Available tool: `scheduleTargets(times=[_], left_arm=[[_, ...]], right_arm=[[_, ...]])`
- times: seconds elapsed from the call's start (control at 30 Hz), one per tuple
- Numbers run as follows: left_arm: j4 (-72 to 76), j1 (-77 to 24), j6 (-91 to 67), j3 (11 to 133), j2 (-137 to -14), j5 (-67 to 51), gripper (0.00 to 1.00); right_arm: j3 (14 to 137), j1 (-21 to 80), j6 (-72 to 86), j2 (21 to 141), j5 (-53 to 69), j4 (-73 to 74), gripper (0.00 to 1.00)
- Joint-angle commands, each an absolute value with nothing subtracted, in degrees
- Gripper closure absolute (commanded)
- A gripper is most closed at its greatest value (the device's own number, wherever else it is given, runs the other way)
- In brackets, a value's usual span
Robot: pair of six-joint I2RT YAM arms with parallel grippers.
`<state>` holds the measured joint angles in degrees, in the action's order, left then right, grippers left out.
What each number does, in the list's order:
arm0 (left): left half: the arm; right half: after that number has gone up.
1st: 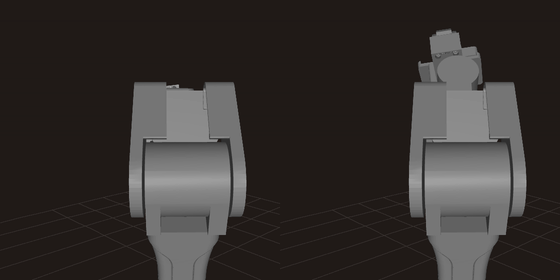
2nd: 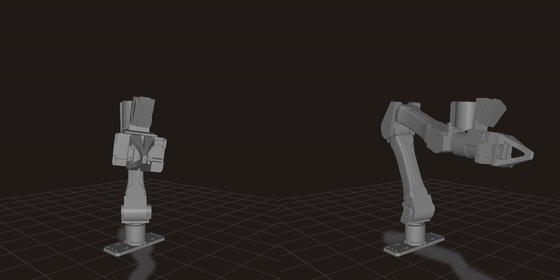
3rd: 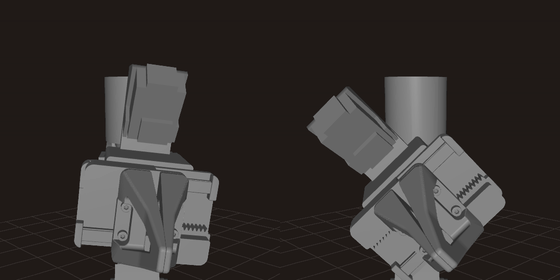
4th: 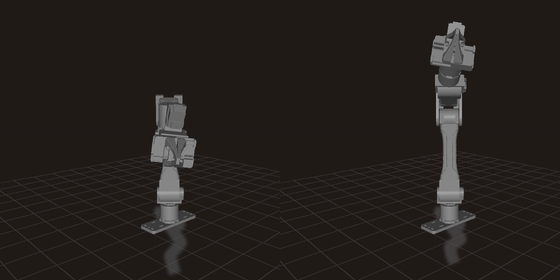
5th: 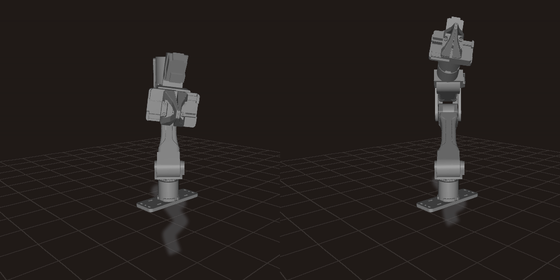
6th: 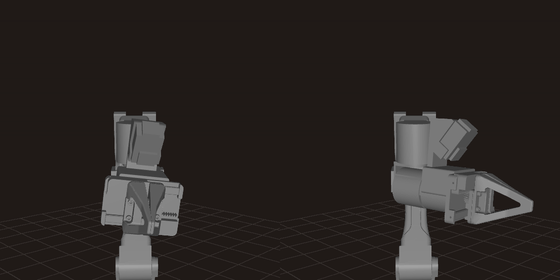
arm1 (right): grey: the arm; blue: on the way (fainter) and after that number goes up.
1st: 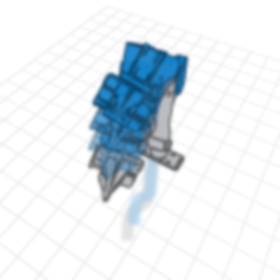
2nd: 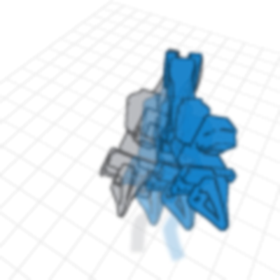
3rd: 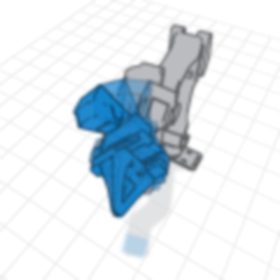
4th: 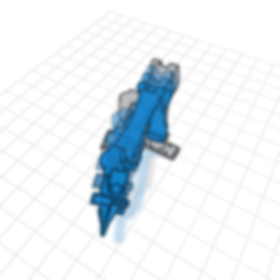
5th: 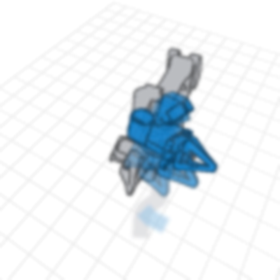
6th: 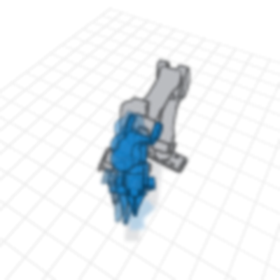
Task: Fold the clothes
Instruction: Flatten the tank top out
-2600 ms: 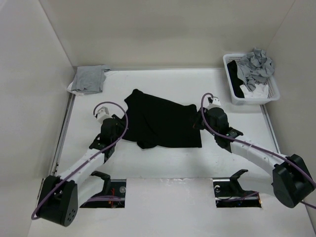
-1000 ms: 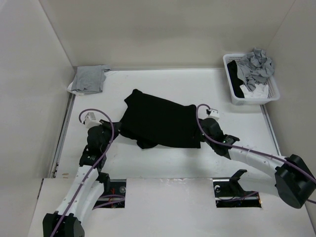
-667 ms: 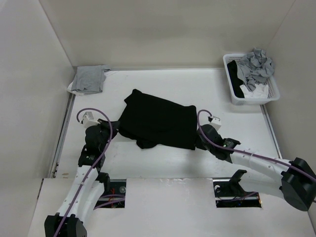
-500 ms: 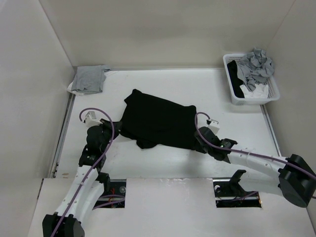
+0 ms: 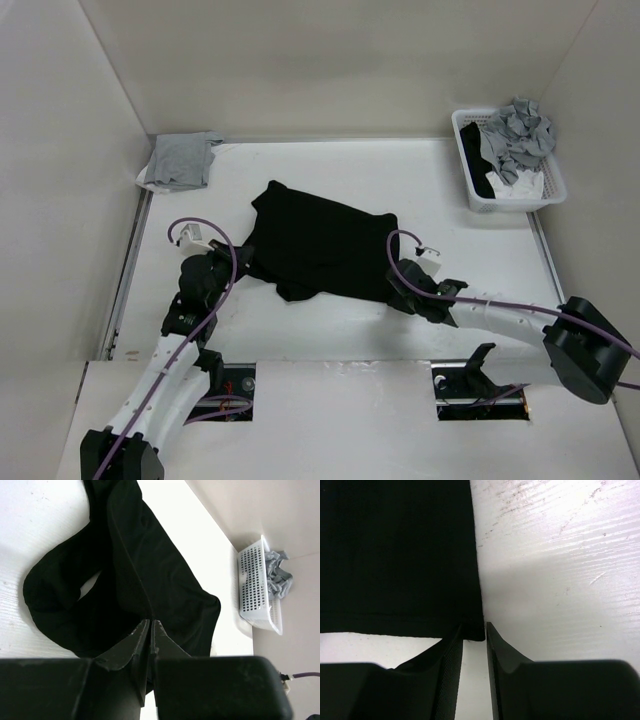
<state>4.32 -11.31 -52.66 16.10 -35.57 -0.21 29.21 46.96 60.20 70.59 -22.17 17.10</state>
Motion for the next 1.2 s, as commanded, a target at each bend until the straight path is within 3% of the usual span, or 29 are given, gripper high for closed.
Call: scheduleTargets(times=[0.0, 0.13, 0.3, 0.47, 0.63, 0.8, 0.97, 1.17], left_arm=[[7.8, -11.6, -51.8, 17.6, -35.8, -0.2, 0.97], [7.8, -11.6, -51.9, 17.8, -35.9, -0.2, 0.97], [7.8, -11.3, -52.0, 18.0, -35.8, -0.2, 0.97], [7.7, -11.8, -53.8, 21.5, -35.5, -0.2, 0.98], [6.6, -12.9, -55.0, 34.1, -33.4, 3.2, 0.99], [6.7, -14.1, -54.6, 49.9, -31.7, 8.3, 0.99], [6.4, -12.8, -50.1, 67.7, -32.9, 10.6, 0.99], [5.7, -11.0, -48.1, 80.8, -36.4, 10.9, 0.99]], right_arm=[[29.3, 47.2, 60.4, 71.6, -22.4, 16.8, 0.71], [30.0, 46.9, 60.0, 73.3, -21.8, 16.8, 0.80], [29.4, 46.8, 60.3, 72.1, -23.5, 16.1, 0.98], [33.0, 48.9, 57.4, 59.8, -31.3, 22.0, 1.00], [51.6, 53.0, 47.5, 44.1, -40.9, 35.8, 1.00], [75.3, 62.3, 34.0, 41.5, -50.2, 37.8, 1.00], [96.9, 78.1, 12.8, 46.8, -60.5, 27.8, 1.00], [109.9, 89.1, -14.0, 55.4, -65.1, 7.1, 1.00]])
